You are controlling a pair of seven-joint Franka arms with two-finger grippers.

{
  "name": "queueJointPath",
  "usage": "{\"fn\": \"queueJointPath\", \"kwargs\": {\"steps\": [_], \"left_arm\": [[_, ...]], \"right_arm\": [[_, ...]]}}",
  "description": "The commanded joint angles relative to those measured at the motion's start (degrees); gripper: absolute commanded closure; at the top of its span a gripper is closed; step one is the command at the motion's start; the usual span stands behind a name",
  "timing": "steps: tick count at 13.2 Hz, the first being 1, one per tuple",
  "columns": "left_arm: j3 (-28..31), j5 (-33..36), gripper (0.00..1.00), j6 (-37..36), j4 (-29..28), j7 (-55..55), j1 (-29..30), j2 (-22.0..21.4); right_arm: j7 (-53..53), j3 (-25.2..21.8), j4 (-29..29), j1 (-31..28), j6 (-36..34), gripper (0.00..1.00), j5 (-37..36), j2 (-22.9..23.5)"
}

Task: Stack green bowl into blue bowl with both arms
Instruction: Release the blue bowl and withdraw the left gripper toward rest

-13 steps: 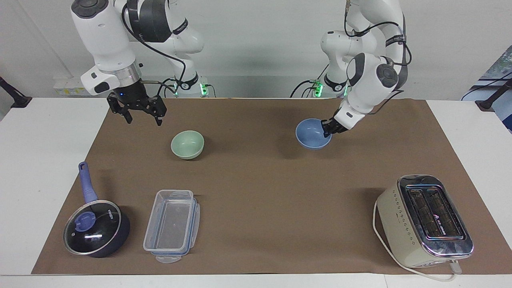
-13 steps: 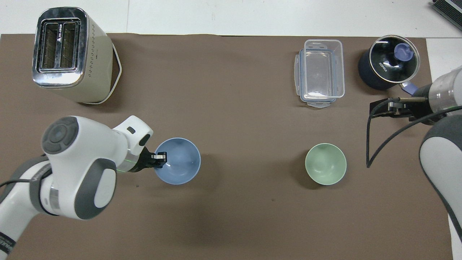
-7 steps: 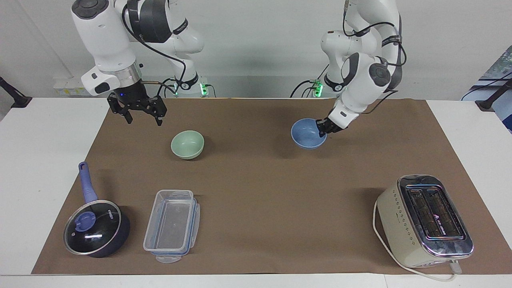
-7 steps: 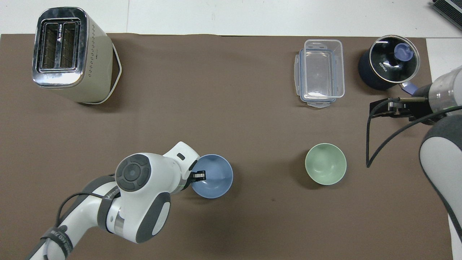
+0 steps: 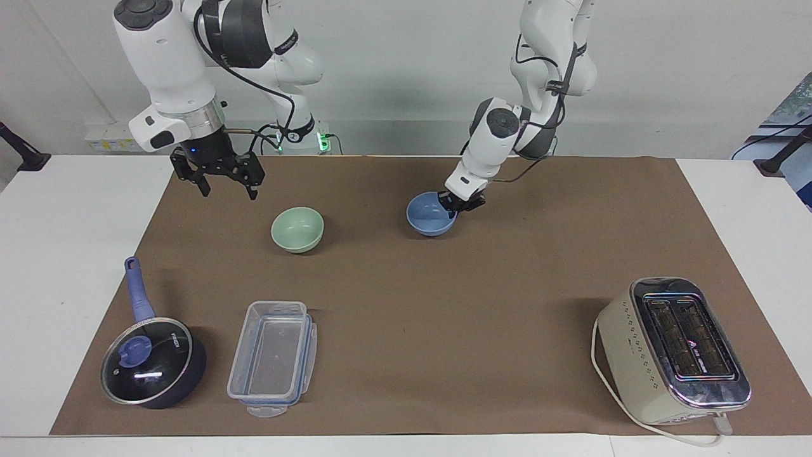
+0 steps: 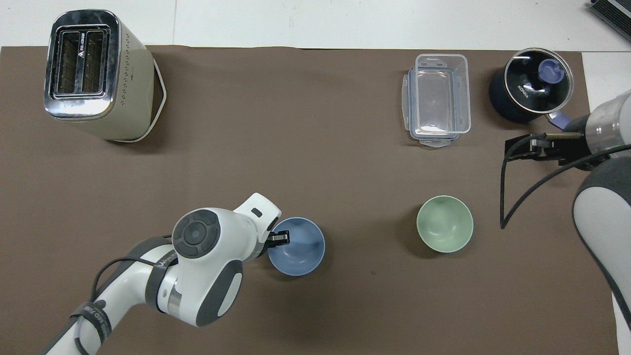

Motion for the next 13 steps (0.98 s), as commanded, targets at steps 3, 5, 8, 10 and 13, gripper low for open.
{"fn": "queueJointPath", "kwargs": {"steps": [3, 5, 8, 10, 13], "left_arm": [[0.07, 4.80, 0.00, -7.24, 6.34, 2.59, 11.05, -0.98], [0.07, 5.86, 0.00, -12.31, 9.76, 7.68, 16.24, -1.06], [0.15, 6.21, 0.00, -23.38, 17.66, 18.48, 24.23, -0.72], [0.07, 10.06, 0.00, -26.92, 20.93, 23.16, 27.32, -0.71], [0.15, 13.93, 0.00, -31.65, 26.36, 23.88, 28.92, -0.45]], "right_arm": [[0.79, 0.11, -1.13, -0.20, 1.10, 0.00, 0.85, -0.84], [0.79, 0.11, -1.57, -0.20, 1.37, 0.00, 0.85, -0.84], [0.79, 0.11, -5.51, -0.28, 3.72, 0.00, 0.85, -0.84], [0.70, 0.11, -9.20, -0.28, 6.80, 0.00, 0.85, -0.76], [1.05, 0.11, -16.66, -0.20, 13.82, 0.00, 0.85, -0.32]]}}
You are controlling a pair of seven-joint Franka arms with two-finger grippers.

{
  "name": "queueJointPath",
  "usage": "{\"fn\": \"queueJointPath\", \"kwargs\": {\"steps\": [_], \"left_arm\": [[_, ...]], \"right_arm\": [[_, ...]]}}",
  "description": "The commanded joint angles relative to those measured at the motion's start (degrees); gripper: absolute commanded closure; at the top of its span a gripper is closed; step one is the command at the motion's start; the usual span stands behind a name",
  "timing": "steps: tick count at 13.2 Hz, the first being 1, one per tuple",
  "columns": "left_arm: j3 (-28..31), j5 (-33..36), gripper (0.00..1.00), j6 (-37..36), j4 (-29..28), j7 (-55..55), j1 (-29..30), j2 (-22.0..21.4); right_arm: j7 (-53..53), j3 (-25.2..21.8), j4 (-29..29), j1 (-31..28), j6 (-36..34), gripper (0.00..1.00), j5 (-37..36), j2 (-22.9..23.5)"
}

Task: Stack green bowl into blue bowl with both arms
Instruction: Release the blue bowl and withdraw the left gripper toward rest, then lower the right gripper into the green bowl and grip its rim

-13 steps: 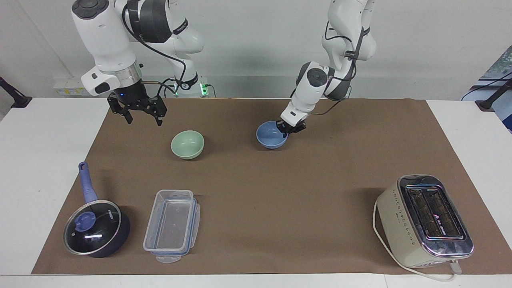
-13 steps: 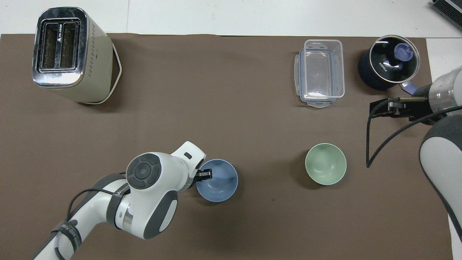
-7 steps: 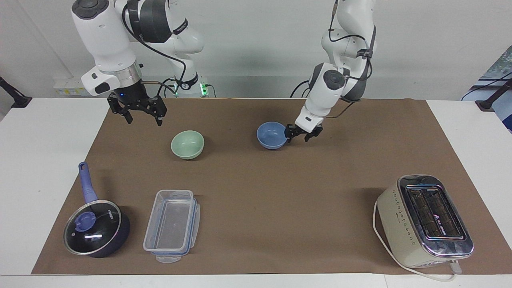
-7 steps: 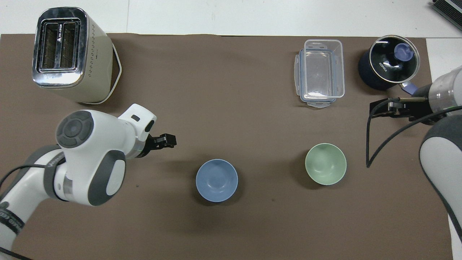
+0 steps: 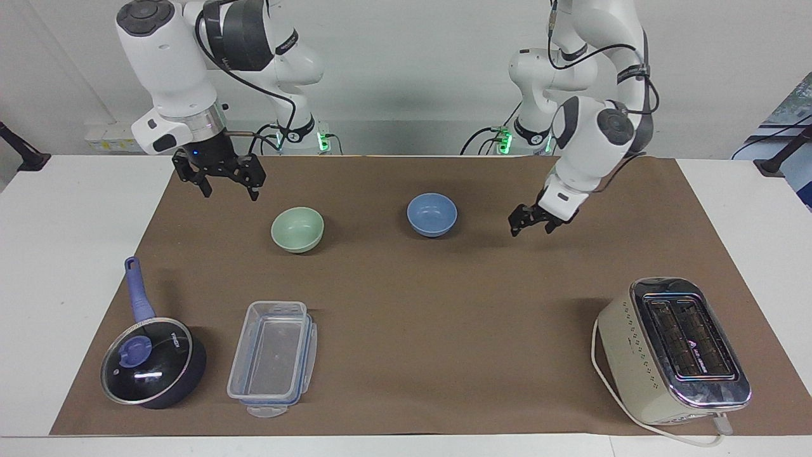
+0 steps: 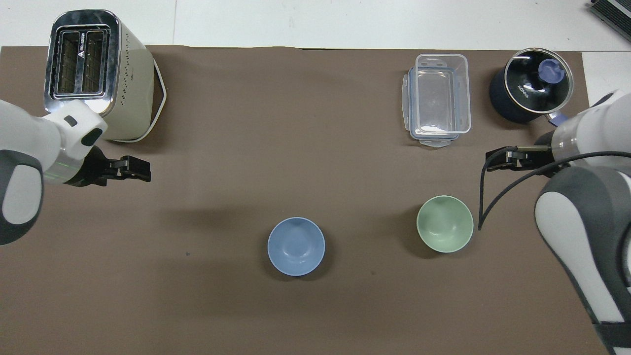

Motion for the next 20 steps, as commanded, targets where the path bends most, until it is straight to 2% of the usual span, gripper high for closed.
{"fn": "queueJointPath", "kwargs": {"steps": [1, 3, 5, 6, 9, 14, 15, 18, 20], "left_arm": [[-0.87, 5.43, 0.00, -7.91, 7.30, 0.43, 0.61, 0.79], [-0.87, 6.60, 0.00, -12.75, 11.53, 0.43, 0.53, 0.71], [-0.87, 7.38, 0.00, -19.07, 16.36, 0.52, 0.44, 0.71], [-0.96, 7.30, 0.00, -20.58, 17.69, 0.52, 0.52, 0.53], [-0.78, 6.51, 0.00, -19.72, 16.65, 0.00, 0.70, -0.08], [-0.69, 5.98, 0.00, -17.61, 16.65, -0.09, 0.70, 0.01], [-0.69, 5.98, 0.00, -17.61, 16.65, -0.09, 0.79, 0.01], [-0.69, 5.98, 0.00, -17.61, 16.65, 0.00, 0.70, 0.01], [-0.69, 5.98, 0.00, -17.52, 16.65, -0.09, 0.70, 0.01]], "right_arm": [[1.14, 0.11, -8.32, -0.11, 7.39, 0.00, 0.85, -0.45], [1.23, 0.20, -12.29, 0.07, 10.57, 0.00, 0.94, -0.19], [1.41, 0.20, -13.35, 0.68, 10.67, 0.00, 0.94, -0.10], [1.23, 0.20, -14.05, 0.60, 12.06, 0.00, 0.94, 1.73], [0.53, 0.29, -19.23, 0.69, 18.56, 0.00, 0.94, 2.71], [-2.20, 0.29, -22.50, 0.69, 19.28, 0.00, 1.03, 2.10], [-2.28, 0.29, -22.58, 0.60, 18.84, 0.05, 1.03, 2.01], [-5.00, 0.29, -23.64, 0.42, 17.88, 0.39, 1.03, 1.13], [-7.02, 0.29, -24.17, -0.02, 16.13, 0.75, 1.29, 0.69]]}}
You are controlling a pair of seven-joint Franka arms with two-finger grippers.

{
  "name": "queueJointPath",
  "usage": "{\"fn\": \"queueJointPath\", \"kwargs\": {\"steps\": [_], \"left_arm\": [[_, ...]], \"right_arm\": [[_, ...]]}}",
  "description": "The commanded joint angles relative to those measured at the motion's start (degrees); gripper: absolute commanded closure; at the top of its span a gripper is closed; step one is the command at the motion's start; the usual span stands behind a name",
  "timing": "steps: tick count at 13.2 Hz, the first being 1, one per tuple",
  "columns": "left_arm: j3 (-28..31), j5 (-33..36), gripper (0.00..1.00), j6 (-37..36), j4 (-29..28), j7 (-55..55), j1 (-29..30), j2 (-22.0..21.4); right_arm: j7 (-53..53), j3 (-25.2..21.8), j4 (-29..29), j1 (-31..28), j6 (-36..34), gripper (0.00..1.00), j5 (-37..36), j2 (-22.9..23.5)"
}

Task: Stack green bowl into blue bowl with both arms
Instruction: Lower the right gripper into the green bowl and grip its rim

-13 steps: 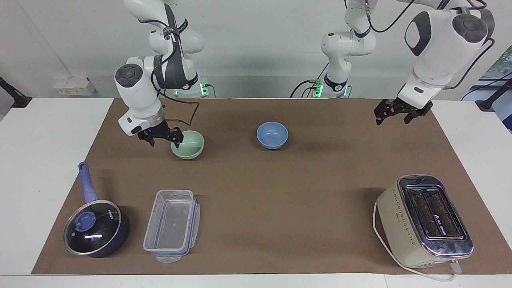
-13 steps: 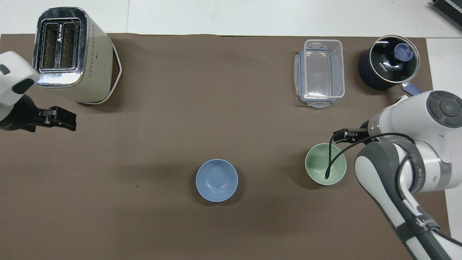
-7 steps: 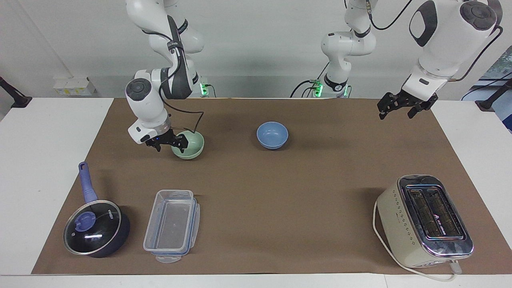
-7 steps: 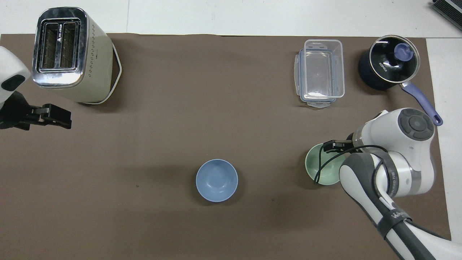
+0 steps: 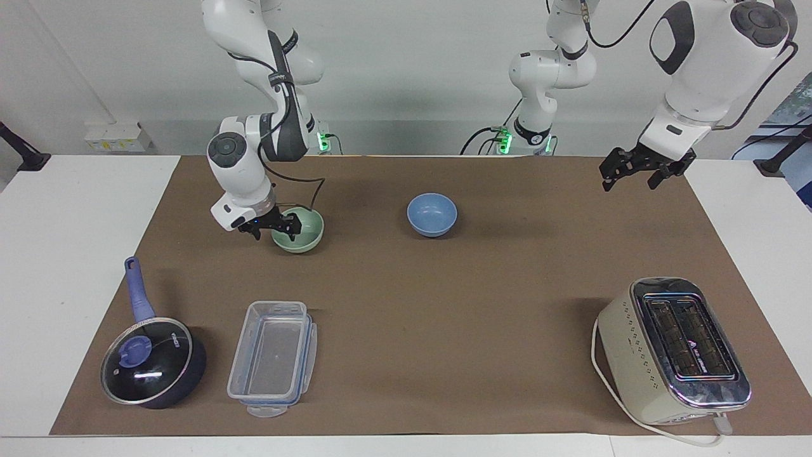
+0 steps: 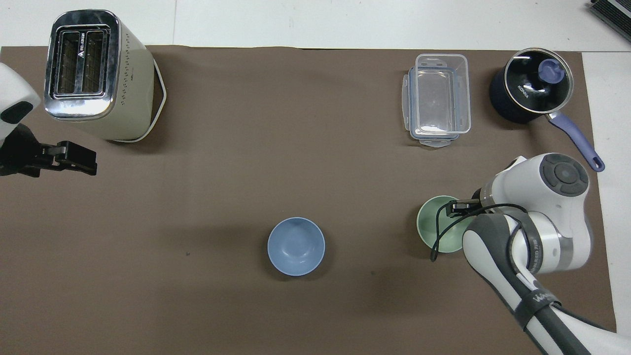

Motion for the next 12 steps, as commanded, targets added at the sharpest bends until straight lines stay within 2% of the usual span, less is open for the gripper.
{"fn": "queueJointPath", "kwargs": {"steps": [1, 2, 4, 6, 12], "left_arm": [[-0.18, 0.12, 0.00, 0.31, 0.40, -0.24, 0.40, 0.20], [-0.18, 0.12, 0.00, 0.31, 0.40, -0.24, 0.40, 0.20], [-0.18, 0.12, 0.00, 0.31, 0.40, -0.24, 0.40, 0.20], [-0.18, 0.12, 0.00, 0.31, 0.40, -0.24, 0.32, 0.20], [-0.18, 0.12, 0.00, 0.31, 0.40, -0.24, 0.32, 0.20]], "right_arm": [[-3.27, 0.17, -1.94, -0.94, -2.20, 0.88, 1.23, -2.26], [-3.80, 0.17, -1.94, -0.94, -2.73, 0.97, 1.32, -2.26], [-3.98, 0.17, -1.85, -0.94, -4.04, 1.00, 1.32, -2.44], [-4.41, 0.17, -1.59, -0.85, -4.75, 1.00, 4.29, -2.35], [-5.12, 0.44, 1.82, -0.06, -10.63, 0.99, 4.49, -4.81]]}}
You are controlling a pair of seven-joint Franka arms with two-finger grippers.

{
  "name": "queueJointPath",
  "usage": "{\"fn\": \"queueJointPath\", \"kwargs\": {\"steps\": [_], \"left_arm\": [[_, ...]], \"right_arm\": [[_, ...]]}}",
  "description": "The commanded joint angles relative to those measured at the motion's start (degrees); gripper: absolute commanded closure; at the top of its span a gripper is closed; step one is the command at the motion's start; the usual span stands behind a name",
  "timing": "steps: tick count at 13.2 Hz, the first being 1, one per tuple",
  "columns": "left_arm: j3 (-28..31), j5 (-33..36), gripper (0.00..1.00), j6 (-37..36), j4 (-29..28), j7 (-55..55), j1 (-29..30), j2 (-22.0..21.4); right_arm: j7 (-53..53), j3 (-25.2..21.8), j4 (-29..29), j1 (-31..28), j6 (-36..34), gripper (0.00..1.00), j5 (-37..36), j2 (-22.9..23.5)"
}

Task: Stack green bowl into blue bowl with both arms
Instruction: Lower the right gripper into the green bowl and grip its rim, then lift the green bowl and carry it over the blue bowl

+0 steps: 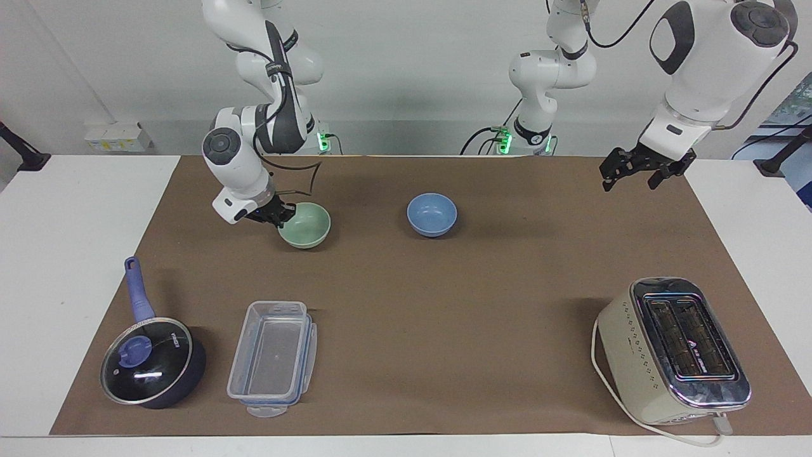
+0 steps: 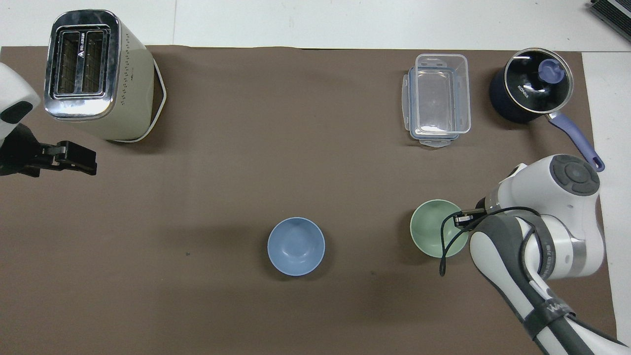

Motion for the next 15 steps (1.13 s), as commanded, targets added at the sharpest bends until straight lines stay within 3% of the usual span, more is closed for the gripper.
{"fn": "queueJointPath", "kwargs": {"steps": [1, 6, 10, 12, 15], "left_arm": [[-0.18, 0.12, 0.00, 0.35, 0.40, -0.24, 0.30, 0.20], [-0.18, 0.12, 0.00, 0.26, 0.40, -0.24, 0.31, 0.20], [-0.18, 0.12, 0.00, 0.26, 0.40, -0.24, 0.39, 0.20], [-0.18, 0.12, 0.00, 0.26, 0.40, -0.24, 0.39, 0.20], [-0.18, 0.12, 0.00, 0.26, 0.40, -0.24, 0.39, 0.20]], "right_arm": [[-1.19, 0.74, 3.80, 0.02, -5.72, 0.99, 1.42, -1.85], [0.65, 1.62, 5.93, 0.02, -8.91, 0.97, 4.04, -2.73], [13.80, 10.04, 9.44, 0.02, -8.91, 0.98, 4.06, -3.08], [18.22, 14.27, 10.76, 1.06, -7.60, 0.98, 4.49, -2.56], [24.81, 14.46, 11.03, 7.04, -0.05, 0.99, 7.39, -1.77]]}}
